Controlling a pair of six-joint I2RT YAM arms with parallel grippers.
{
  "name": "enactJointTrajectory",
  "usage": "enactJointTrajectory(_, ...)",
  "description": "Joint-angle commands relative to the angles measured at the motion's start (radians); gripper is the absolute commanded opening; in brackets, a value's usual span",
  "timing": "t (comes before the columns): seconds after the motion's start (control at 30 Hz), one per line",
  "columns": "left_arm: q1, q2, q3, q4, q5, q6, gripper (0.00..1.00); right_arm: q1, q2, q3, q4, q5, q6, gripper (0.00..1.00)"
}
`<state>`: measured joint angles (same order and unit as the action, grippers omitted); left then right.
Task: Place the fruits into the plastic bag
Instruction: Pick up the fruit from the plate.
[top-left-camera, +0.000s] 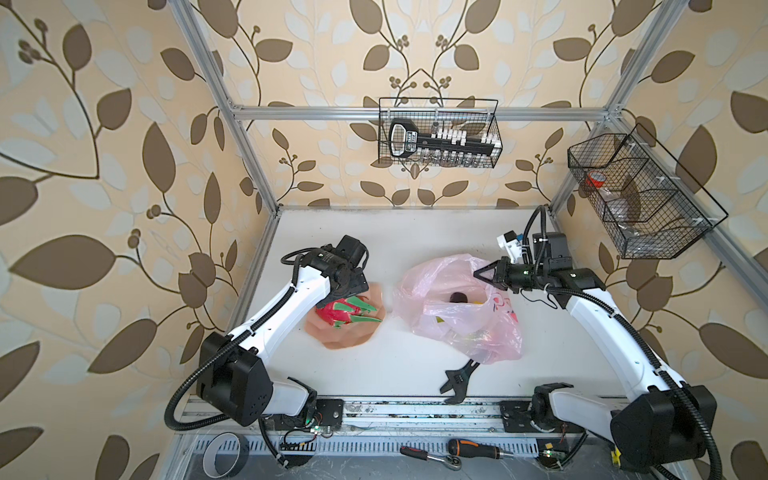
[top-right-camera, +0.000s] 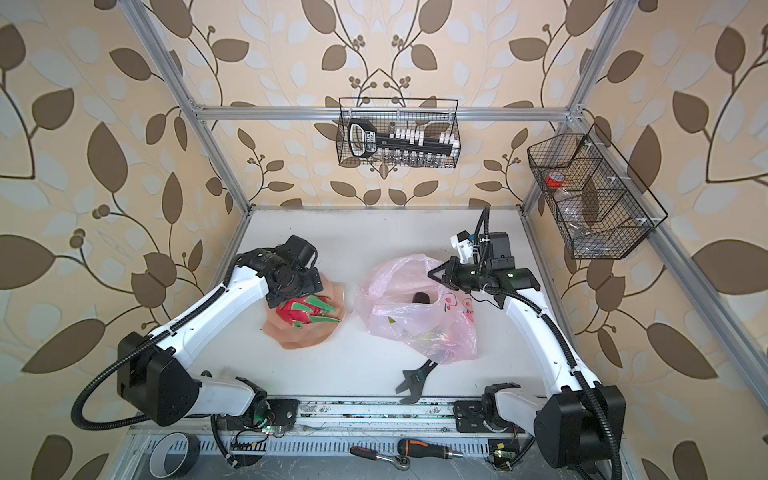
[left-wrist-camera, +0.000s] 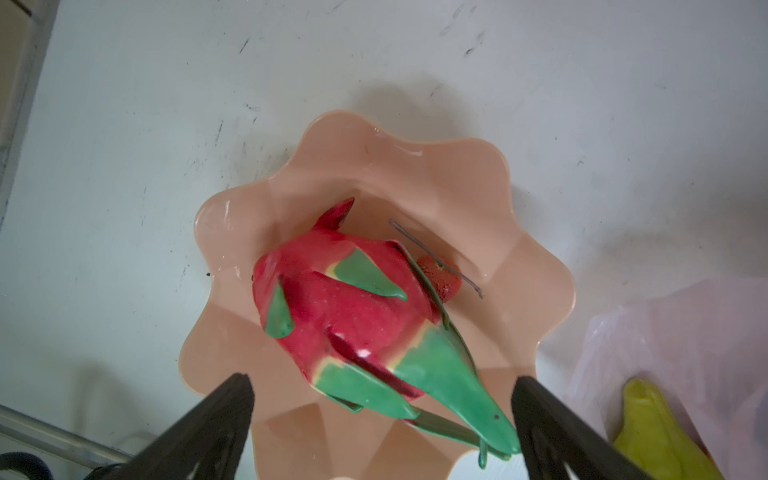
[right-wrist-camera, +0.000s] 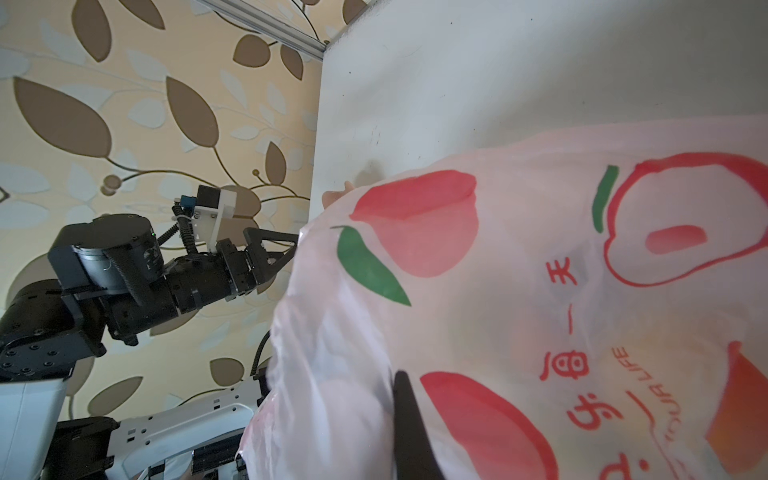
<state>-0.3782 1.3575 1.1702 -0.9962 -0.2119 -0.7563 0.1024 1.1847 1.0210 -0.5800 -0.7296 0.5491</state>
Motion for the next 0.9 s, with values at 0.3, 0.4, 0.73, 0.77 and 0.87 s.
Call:
enactJointTrajectory(0.3, 0.198, -0.070, -0.201, 0.128, 0.265, -0.174, 0.99, -0.003, -0.031, -0.021, -0.008, -0.010, -0.021, 0.00)
enactJointTrajectory(0.4, 0.227, -0.066, -0.228, 0.171, 0.298, -0.204, 0.99, -0.004, -0.031, -0.019, -0.008, -0.012, -0.022, 0.00)
enactJointTrajectory(0.73, 0.266, -0.052, -0.298, 0.258, 0.366, -0.267, 0.99, -0.004, -0.028, -0.021, -0.009, -0.013, -0.026, 0.00)
enactJointTrajectory(0.77, 0.267, -0.051, -0.307, 0.271, 0.370, -0.270, 0.99, -0.005, -0.028, -0.019, -0.009, -0.013, -0.026, 0.00)
enactJointTrajectory(0.87, 0.271, -0.040, -0.329, 0.290, 0.388, -0.278, 0.99, -0.004, -0.027, -0.018, -0.006, -0.016, -0.025, 0.00)
